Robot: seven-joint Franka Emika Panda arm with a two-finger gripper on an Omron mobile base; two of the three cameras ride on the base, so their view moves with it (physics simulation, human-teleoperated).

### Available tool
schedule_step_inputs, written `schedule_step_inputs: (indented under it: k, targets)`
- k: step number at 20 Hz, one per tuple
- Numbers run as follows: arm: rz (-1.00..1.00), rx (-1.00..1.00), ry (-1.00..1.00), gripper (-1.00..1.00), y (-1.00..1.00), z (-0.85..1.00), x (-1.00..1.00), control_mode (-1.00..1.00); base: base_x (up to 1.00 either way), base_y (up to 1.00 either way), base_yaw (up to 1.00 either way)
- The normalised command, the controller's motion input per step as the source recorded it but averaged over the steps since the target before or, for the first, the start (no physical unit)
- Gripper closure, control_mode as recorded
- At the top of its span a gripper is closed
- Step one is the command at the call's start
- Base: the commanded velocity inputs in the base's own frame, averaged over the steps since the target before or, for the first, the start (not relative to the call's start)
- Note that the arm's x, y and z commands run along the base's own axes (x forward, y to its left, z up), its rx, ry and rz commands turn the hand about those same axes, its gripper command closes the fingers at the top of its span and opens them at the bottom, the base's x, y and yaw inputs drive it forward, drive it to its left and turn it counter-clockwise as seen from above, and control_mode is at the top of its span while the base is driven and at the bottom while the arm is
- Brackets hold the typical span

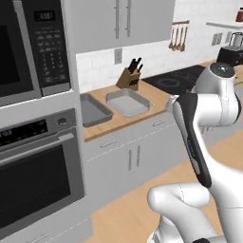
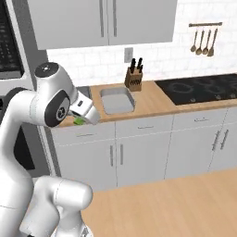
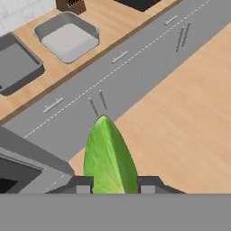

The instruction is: Place one lemon wedge and one chicken drumstick in each tupperware on the nearby counter, to pack two identical lunches.

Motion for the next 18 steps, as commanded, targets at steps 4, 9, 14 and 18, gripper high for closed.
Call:
schedule_step_inputs:
  k: [4, 9, 14, 18]
  targets:
    - [0.00, 0.00, 0.00, 1.00, 0.00, 0.00, 0.00, 1.00, 1.00, -0.28, 0.35]
    - [0.00, 0.00, 0.00, 1.00, 0.00, 0.00, 0.00, 1.00, 1.00, -0.68, 0.24]
    - [0.04, 0.00, 0.07, 1.00, 0.00, -0.34, 0.40, -1.00, 0.60, -0.17, 0.10]
    - [0.06, 0.00, 0.18, 1.00, 0.20, -0.99, 1.00, -1.00, 0.00, 0.00, 0.00]
